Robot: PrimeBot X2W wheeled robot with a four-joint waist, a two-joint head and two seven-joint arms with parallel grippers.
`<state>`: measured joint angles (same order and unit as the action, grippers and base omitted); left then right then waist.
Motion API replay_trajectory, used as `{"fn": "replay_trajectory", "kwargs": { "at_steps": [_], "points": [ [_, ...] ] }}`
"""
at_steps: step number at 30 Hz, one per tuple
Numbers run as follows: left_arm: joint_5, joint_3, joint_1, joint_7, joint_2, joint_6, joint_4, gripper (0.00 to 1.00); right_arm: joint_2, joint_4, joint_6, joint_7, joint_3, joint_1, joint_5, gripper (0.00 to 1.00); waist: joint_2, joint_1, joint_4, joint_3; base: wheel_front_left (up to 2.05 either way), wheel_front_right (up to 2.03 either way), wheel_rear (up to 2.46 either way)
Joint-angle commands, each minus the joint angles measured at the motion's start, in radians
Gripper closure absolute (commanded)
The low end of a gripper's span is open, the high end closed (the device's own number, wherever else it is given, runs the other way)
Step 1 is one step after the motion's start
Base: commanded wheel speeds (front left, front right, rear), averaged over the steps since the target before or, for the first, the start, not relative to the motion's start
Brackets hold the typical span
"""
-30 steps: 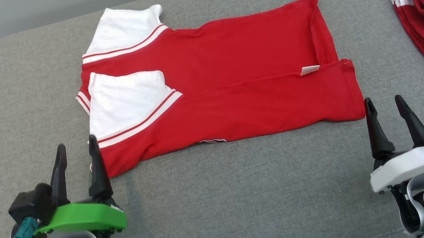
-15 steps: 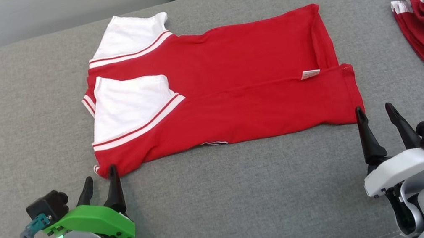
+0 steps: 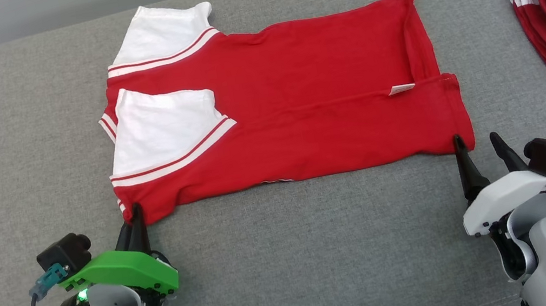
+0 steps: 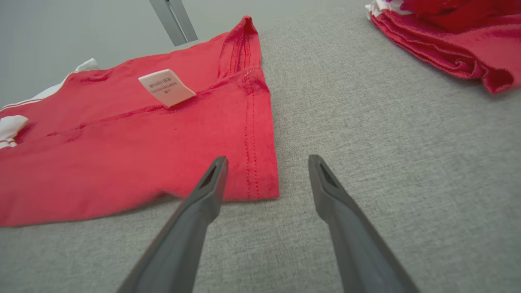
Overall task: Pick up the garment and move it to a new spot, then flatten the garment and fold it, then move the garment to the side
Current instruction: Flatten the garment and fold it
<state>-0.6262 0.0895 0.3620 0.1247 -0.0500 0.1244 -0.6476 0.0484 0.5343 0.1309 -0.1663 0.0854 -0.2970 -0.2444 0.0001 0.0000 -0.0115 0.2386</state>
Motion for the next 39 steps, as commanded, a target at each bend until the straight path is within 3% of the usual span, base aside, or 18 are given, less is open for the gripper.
{"fn": "replay_trajectory", "kwargs": {
  "at_steps": [1, 7, 8, 9, 10, 11, 12, 19, 25, 34, 39],
  "points": [
    [-0.011, 0.001, 0.016, 0.009, -0.004, 0.004, 0.000, 1.00, 0.004, 0.020, -0.001, 0.007, 0.007, -0.021, -0.006, 0.00, -0.0001, 0.0000, 0.006, -0.001, 0.00, 0.00, 0.00],
    [-0.023, 0.023, 0.023, 0.029, -0.003, 0.004, -0.002, 1.00, 0.003, 0.175, -0.001, 0.065, -0.002, -0.109, 0.003, 0.00, -0.0001, 0.0000, 0.021, -0.003, 0.00, 0.00, 0.00],
    [-0.025, 0.025, 0.026, 0.031, -0.003, 0.005, -0.004, 1.00, 0.002, 0.199, -0.001, 0.074, -0.012, -0.120, -0.001, 0.19, -0.0001, 0.0000, 0.023, -0.004, 0.00, 0.00, 0.00],
    [-0.026, 0.027, 0.027, 0.034, -0.003, 0.005, -0.006, 1.00, 0.002, 0.215, 0.000, 0.078, -0.019, -0.127, -0.006, 0.51, -0.0001, 0.0000, 0.024, -0.006, 0.00, 0.00, 0.00],
    [-0.028, 0.031, 0.028, 0.036, -0.003, 0.005, -0.008, 1.00, 0.002, 0.231, 0.000, 0.077, -0.027, -0.136, -0.011, 0.62, -0.0001, 0.0000, 0.026, -0.008, 0.00, 0.00, 0.00],
    [-0.029, 0.033, 0.027, 0.041, -0.003, 0.005, -0.009, 1.00, 0.001, 0.242, 0.000, 0.073, -0.028, -0.142, -0.012, 0.87, -0.0001, 0.0000, 0.027, -0.010, 0.00, 0.00, 0.00],
    [-0.031, 0.037, 0.026, 0.043, -0.003, 0.005, -0.010, 1.00, 0.001, 0.254, 0.000, 0.065, -0.029, -0.151, -0.013, 1.00, -0.0001, 0.0000, 0.028, -0.013, 0.00, 0.00, 0.00],
    [-0.034, 0.055, -0.002, 0.066, -0.016, 0.006, 0.016, 1.00, 0.005, 0.261, -0.001, -0.002, -0.008, -0.174, -0.014, 1.00, -0.0001, 0.0000, 0.029, -0.053, 0.00, 0.00, 0.00],
    [-0.041, 0.082, -0.084, 0.062, -0.033, 0.007, 0.127, 1.00, 0.004, 0.166, -0.001, 0.018, 0.012, -0.103, -0.039, 1.00, -0.0001, 0.0000, 0.038, -0.102, 0.00, 0.00, 0.00],
    [-0.085, 0.087, -0.358, -0.030, -0.046, -0.060, 0.414, 1.00, 0.004, -0.189, -0.001, 0.193, 0.063, 0.164, -0.049, 1.00, -0.0001, 0.0000, 0.044, -0.126, 0.00, 0.00, 0.00],
    [-0.100, 0.089, -0.474, -0.068, -0.039, -0.113, 0.496, 1.00, 0.004, -0.305, -0.001, 0.236, 0.079, 0.295, -0.102, 1.00, -0.0001, 0.0000, 0.040, -0.117, 0.00, 0.00, 0.00]
  ]
}}
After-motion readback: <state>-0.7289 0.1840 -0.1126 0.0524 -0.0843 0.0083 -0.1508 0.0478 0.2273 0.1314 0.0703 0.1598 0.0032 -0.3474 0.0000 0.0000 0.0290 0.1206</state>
